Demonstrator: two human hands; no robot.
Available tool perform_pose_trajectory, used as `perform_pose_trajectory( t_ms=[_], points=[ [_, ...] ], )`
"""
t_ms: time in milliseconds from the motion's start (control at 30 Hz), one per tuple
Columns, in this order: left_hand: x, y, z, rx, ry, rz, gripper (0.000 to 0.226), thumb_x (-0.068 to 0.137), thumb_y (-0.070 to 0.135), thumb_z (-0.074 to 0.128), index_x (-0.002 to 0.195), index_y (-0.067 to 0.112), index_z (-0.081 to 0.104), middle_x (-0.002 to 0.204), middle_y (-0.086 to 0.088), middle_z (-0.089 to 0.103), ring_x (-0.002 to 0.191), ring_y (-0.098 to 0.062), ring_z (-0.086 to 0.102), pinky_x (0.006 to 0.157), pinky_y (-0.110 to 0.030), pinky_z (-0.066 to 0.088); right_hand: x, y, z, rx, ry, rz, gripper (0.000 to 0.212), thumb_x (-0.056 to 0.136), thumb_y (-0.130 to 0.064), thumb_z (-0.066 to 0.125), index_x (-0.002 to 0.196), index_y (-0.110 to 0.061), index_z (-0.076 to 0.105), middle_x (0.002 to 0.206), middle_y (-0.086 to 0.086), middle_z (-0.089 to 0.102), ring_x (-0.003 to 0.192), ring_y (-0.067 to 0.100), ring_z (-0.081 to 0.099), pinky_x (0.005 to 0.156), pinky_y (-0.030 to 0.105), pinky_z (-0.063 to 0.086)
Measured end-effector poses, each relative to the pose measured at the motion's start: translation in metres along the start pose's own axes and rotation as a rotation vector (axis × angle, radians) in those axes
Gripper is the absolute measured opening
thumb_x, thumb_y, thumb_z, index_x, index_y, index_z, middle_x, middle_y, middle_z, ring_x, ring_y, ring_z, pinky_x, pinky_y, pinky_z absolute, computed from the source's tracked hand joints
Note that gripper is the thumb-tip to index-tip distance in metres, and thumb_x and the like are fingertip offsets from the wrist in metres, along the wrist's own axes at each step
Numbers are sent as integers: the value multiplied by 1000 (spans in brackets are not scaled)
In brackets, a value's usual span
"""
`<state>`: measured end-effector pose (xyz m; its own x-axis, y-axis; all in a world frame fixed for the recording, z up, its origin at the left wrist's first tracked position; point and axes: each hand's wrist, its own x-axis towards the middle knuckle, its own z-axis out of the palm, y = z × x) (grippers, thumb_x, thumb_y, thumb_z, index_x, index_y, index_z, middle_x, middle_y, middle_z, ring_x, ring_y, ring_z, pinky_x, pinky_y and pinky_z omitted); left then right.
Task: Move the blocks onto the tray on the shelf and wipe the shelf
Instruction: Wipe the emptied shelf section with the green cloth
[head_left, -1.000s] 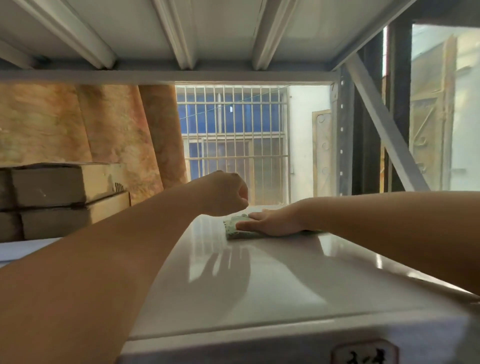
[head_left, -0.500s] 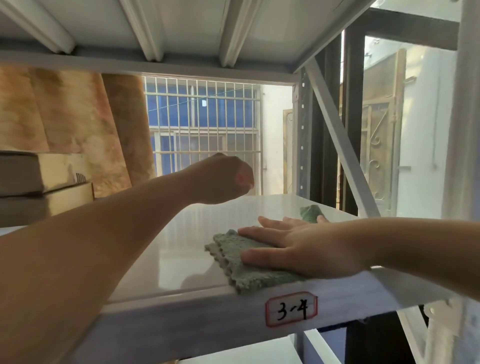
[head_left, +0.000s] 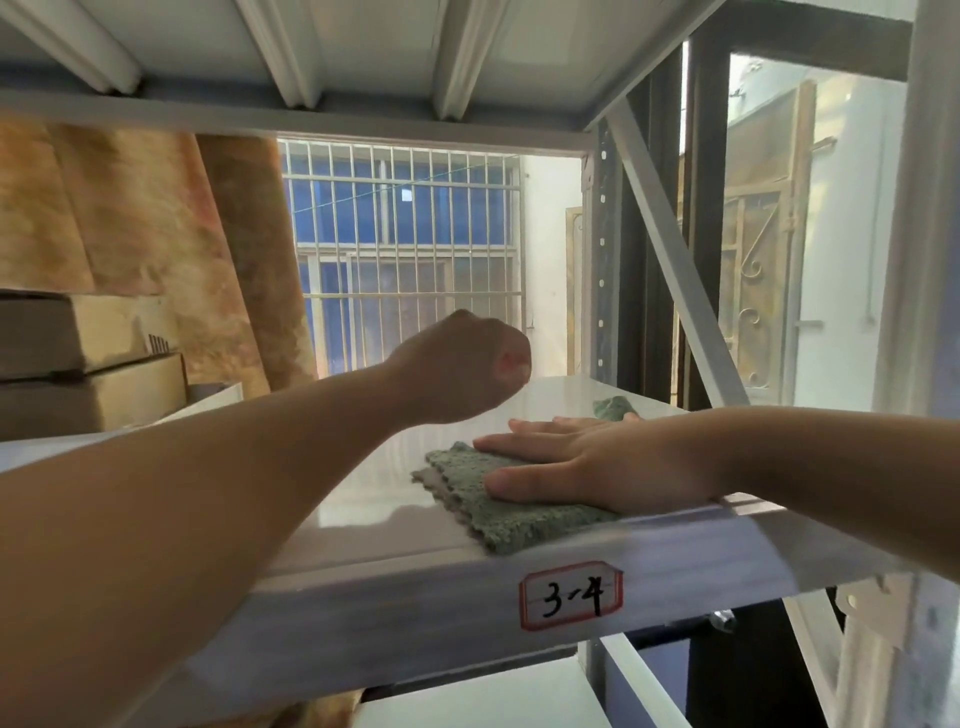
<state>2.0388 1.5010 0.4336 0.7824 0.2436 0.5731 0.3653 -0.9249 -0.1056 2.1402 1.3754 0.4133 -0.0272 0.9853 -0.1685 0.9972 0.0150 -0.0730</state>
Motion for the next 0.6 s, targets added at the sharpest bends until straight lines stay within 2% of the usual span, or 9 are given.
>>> perform_pose_trajectory(
  t_ms=[67, 167, 233, 333, 400, 533, 600],
  points=[
    [0, 0, 4, -11, -10, -30, 28, 92, 23, 47, 92, 8, 71, 88, -5, 73, 82, -21, 67, 80, -40, 54, 10, 7, -4, 34, 4, 33, 87, 66, -84, 13, 147, -52, 4, 161, -12, 2, 149, 17, 0, 118, 49, -1],
    [-1, -2, 10, -24, -45, -89, 41, 92, 31, 40, 87, 1, 68, 86, -16, 71, 81, -30, 66, 77, -46, 53, 26, 14, -12, 113, -12, 44, 71, 85, -72, 20, 149, -46, 8, 160, -13, 6, 148, 16, 5, 119, 45, 2],
    [-1, -2, 14, -48, -88, -124, 38, 95, 27, 40, 89, 3, 69, 87, -13, 72, 83, -28, 66, 79, -44, 52, 40, 21, -15, 180, -25, 52, 65, 90, -67, 23, 150, -44, 8, 160, -14, 8, 147, 15, 9, 120, 41, 7],
    [1, 0, 16, -33, -129, -121, 28, 96, 12, 40, 101, 11, 68, 97, -1, 73, 87, -18, 66, 82, -32, 52, 66, 30, -16, 187, -22, 85, 70, 88, -71, 23, 150, -44, 4, 160, -11, 10, 146, 15, 13, 119, 41, 12],
    [3, -4, 17, -41, -126, -132, 28, 94, 8, 41, 108, 16, 64, 101, 2, 72, 91, -17, 64, 85, -34, 52, 80, 35, -18, 158, -6, 96, 74, 86, -75, 22, 150, -45, 1, 160, -10, 11, 147, 16, 13, 119, 43, 11],
    [1, -14, 14, 90, -194, -135, 40, 89, 4, 35, 115, 24, 58, 106, 4, 68, 96, -18, 61, 82, -41, 54, 98, 40, -24, 186, -19, 130, 65, 93, -66, 19, 151, -40, 7, 156, -8, 18, 144, 15, 17, 113, 32, 14],
    [-2, -18, 8, 161, -215, -130, 44, 87, 1, 33, 113, 26, 59, 108, 6, 66, 99, -18, 60, 81, -40, 54, 107, 44, -27, 186, -31, 154, 66, 91, -70, 17, 151, -42, 10, 158, -8, 16, 145, 17, 17, 116, 37, 11]
  ],
)
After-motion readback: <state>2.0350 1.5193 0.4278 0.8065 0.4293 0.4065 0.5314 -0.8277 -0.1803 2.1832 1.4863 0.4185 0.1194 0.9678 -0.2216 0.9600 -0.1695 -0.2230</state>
